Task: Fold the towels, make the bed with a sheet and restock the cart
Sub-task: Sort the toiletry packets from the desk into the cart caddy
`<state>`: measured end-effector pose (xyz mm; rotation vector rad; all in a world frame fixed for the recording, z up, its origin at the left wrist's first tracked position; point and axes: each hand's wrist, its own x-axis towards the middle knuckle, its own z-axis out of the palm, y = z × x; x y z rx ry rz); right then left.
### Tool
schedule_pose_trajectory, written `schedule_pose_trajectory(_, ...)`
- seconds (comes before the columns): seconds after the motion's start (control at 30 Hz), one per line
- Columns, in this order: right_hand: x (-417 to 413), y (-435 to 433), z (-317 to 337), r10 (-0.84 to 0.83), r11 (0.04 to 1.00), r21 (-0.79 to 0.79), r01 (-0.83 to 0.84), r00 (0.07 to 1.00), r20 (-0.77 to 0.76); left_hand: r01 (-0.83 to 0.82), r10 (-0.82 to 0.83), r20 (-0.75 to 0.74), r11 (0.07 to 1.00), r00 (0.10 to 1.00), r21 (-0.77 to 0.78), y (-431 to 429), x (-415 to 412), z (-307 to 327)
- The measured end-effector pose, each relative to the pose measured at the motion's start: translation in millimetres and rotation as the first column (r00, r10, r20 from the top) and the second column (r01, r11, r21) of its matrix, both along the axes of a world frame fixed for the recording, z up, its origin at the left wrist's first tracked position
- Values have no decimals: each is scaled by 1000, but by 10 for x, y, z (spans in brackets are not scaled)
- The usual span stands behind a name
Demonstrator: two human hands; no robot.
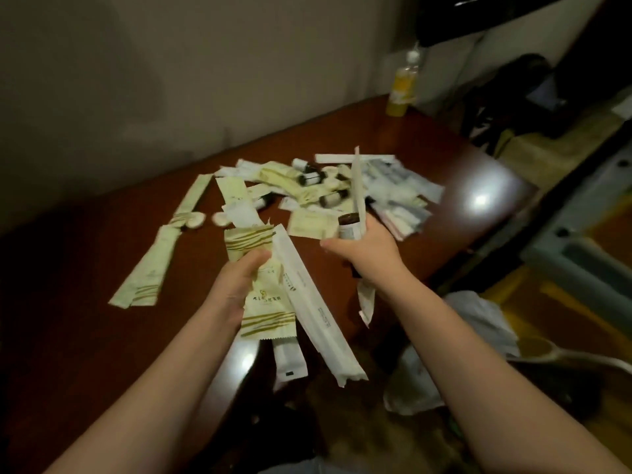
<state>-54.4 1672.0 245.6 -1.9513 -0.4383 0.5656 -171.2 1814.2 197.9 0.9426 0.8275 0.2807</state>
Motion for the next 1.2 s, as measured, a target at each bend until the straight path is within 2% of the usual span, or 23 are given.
schedule_pose_trajectory(0.1,-172,-939,199,-77,995,56,77,997,10,122,-123,48,992,991,36,-817,143,235)
schedule_pose_trajectory(0.23,-502,-2332,389,-238,960,143,241,971,-40,199,-200,81,980,976,27,-2190,97,511)
schedule_pose_trajectory(0.4,-882,-4084,760,-387,901,180,395,919,-77,317,-289,218,942,932,-108,-3862,29,875)
schedule_pose_trajectory(0.47,-944,-4622,932,-423,886,170,431,902,-80,374,-345,195,918,918,-136,-4405,69,1068)
schedule_pose_trajectory(0.57,-851,-5248,1070,-462,869,172,463,885,-52,470,-449,172,876,877,-108,-5035,299,1307)
schedule_pose_trajectory(0.67,-610,-5715,1103,-494,841,200,502,865,-90,522,-508,162,850,846,-62,-5471,647,1381)
schedule_pose_trajectory(0.8,-12,-6230,1083,-539,801,238,549,835,-111,509,-502,108,859,858,-50,-5886,1254,1393)
schedule_pose_trajectory(1.0,1105,-6939,1213,-547,811,158,563,826,-137,324,-317,148,945,937,-31,-6478,2320,1558)
schedule_pose_trajectory(1.2,2169,-7555,1164,-515,810,208,548,835,-193,205,-205,63,979,977,15,-6939,3245,1627)
